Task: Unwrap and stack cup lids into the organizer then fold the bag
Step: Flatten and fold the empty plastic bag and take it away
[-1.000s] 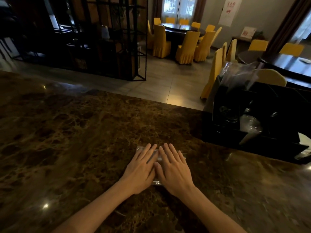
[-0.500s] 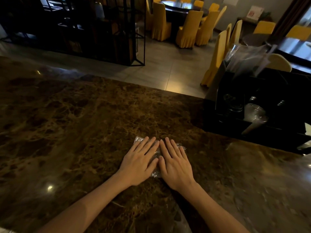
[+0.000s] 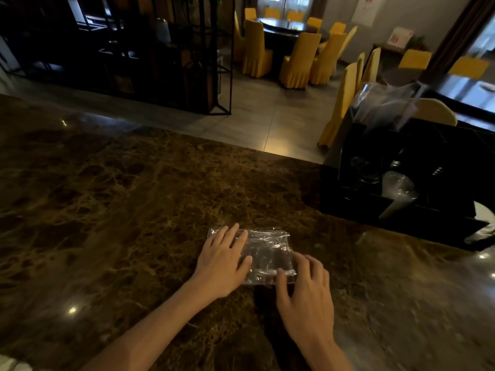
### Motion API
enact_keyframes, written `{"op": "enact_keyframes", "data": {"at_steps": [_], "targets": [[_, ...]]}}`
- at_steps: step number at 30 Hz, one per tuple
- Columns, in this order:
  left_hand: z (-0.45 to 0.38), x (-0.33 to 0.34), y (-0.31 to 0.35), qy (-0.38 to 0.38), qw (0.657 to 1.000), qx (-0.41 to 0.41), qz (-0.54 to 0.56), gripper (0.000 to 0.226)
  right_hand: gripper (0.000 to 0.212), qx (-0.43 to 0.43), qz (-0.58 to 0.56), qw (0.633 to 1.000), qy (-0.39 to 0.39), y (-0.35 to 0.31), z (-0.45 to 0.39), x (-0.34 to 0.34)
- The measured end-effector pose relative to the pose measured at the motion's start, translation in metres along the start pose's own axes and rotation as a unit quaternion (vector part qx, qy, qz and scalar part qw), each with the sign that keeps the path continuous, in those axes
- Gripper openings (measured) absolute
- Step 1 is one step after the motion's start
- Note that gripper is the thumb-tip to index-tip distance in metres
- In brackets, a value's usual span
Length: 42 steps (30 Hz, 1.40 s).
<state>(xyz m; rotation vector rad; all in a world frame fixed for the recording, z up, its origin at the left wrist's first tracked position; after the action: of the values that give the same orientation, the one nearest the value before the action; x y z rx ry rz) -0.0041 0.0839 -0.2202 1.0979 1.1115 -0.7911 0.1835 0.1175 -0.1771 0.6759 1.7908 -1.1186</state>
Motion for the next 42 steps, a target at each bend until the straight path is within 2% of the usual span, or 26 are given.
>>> {"op": "enact_keyframes", "data": {"at_steps": [4, 7, 10, 12, 14, 17, 20, 23, 25, 28, 30, 33, 35, 39, 42], "targets": [[-0.004, -0.011, 0.006, -0.008, 0.999, -0.032, -0.025, 0.067, 0.034, 0.066, -0.039, 0.992, -0.102, 0.009, 0.016, -0.002], [-0.002, -0.016, 0.008, -0.001, 0.998, -0.055, -0.036, 0.064, 0.048, 0.09, -0.166, 0.97, -0.155, 0.002, 0.024, 0.008], [0.001, -0.02, 0.009, 0.005, 0.996, -0.079, -0.034, 0.062, 0.068, 0.164, -0.324, 0.916, -0.171, 0.002, 0.026, 0.02], [0.004, -0.021, 0.007, 0.004, 0.996, -0.083, -0.017, 0.062, 0.078, 0.206, -0.414, 0.871, -0.165, 0.0, 0.026, 0.028], [0.007, -0.023, 0.003, 0.005, 0.996, -0.086, -0.002, 0.062, 0.085, 0.221, -0.463, 0.849, -0.129, -0.001, 0.026, 0.028], [0.017, -0.026, -0.004, 0.011, 0.995, -0.098, 0.017, 0.062, 0.09, 0.214, -0.479, 0.848, -0.082, -0.004, 0.027, 0.027], [0.029, -0.024, -0.01, -0.002, 0.989, -0.109, 0.104, 0.062, 0.092, 0.227, -0.487, 0.841, -0.054, -0.003, 0.028, 0.027], [0.039, -0.026, -0.019, -0.003, 0.959, -0.126, 0.252, 0.061, 0.098, 0.25, -0.531, 0.807, -0.057, -0.001, 0.029, 0.029], [0.043, -0.025, -0.025, -0.018, 0.912, -0.144, 0.385, 0.064, 0.096, 0.254, -0.556, 0.789, -0.064, 0.0, 0.03, 0.029], [0.05, -0.02, -0.03, -0.059, 0.838, -0.166, 0.517, 0.065, 0.088, 0.243, -0.546, 0.798, -0.07, 0.004, 0.031, 0.021], [0.052, -0.019, -0.03, -0.079, 0.816, -0.167, 0.547, 0.063, 0.08, 0.236, -0.554, 0.795, -0.076, 0.006, 0.032, 0.016], [0.053, -0.015, -0.026, -0.107, 0.809, -0.162, 0.555, 0.054, 0.061, 0.242, -0.583, 0.771, -0.084, 0.013, 0.034, 0.013], [0.056, -0.011, -0.02, -0.129, 0.799, -0.161, 0.565, 0.045, 0.058, 0.251, -0.599, 0.755, -0.09, 0.015, 0.038, 0.011], [0.062, -0.001, 0.001, -0.167, 0.779, -0.147, 0.586, 0.046, 0.047, 0.255, -0.591, 0.761, -0.085, 0.026, 0.049, 0.001], [0.068, 0.006, 0.017, -0.176, 0.743, -0.141, 0.63, 0.039, 0.039, 0.267, -0.587, 0.761, -0.076, 0.039, 0.061, -0.009]]}}
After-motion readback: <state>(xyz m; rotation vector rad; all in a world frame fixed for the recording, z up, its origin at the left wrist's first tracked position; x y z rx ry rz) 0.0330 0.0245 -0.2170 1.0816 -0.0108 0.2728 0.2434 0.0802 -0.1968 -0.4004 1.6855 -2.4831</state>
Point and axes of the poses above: each hand's wrist, its own z-axis away from the middle knuckle, its own x-axis out of the palm, y = z × x, the point moved 10 cm from there along -z, towards the middle knuckle, and after that the axes turned 4 degrees about z, right-handed, at the moved point
